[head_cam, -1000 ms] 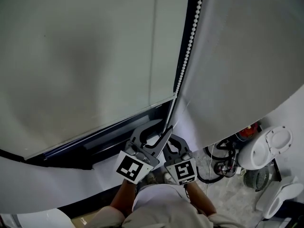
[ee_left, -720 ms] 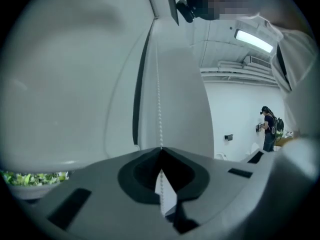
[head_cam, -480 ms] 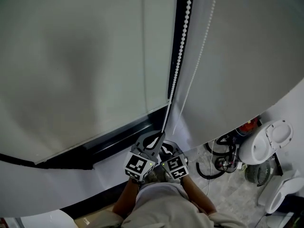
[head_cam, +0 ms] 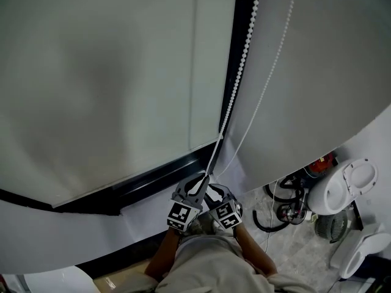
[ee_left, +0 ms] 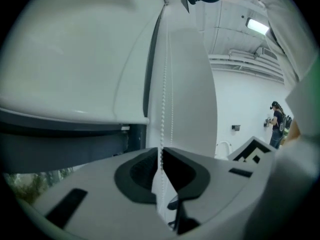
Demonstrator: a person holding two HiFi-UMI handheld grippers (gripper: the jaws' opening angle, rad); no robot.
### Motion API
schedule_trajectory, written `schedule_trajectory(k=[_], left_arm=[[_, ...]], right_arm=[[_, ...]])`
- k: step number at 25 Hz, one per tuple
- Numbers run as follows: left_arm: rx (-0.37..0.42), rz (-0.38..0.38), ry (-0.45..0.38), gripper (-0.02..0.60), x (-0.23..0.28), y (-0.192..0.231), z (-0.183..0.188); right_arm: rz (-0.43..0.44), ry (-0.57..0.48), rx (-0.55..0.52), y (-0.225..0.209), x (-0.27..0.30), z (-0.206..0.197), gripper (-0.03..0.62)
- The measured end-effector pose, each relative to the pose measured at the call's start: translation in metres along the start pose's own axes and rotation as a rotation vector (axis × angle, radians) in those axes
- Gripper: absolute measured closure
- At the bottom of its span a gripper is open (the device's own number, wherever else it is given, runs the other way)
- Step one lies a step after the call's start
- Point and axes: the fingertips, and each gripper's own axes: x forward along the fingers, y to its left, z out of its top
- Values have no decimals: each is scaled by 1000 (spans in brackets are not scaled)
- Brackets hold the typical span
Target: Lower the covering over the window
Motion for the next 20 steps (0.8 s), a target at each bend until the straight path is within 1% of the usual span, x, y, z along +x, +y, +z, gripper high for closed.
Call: schedule_trajectory(k=[1,2,3,4,5,8,11,14,17,20], left_arm=[[2,14,-21,551,-6,2,4],[-6,20,-43,513,-13,4,8],[-16,22,-64,464,-20,5,10],[-22,24,-80,442,-25,6,13],[-21,27,-89,433,-30,7,16],[-16,37,-104,433,-39,5,26],[-15,33,-108,433,-40,2,30],[2,28,-137,433,-39,-1,44],[7,28,-139,433,-39,-1,46],[25,25,-147,433,-38,-1,51]], right_arm=[[1,-47,20,0,-10,7,436],[-10,-101,46,-3,-22,15,433],[-32,-155,63,-7,-36,25,460],[-59,-200,65,-11,-49,35,524],[-84,-233,57,-14,-61,43,542],[-130,-282,17,-17,-87,64,542],[-140,-348,-27,-15,-103,89,551],[-151,-423,-61,-15,-116,114,566],[-154,-458,-76,-16,-123,130,566],[-155,-480,-64,-18,-128,139,572]])
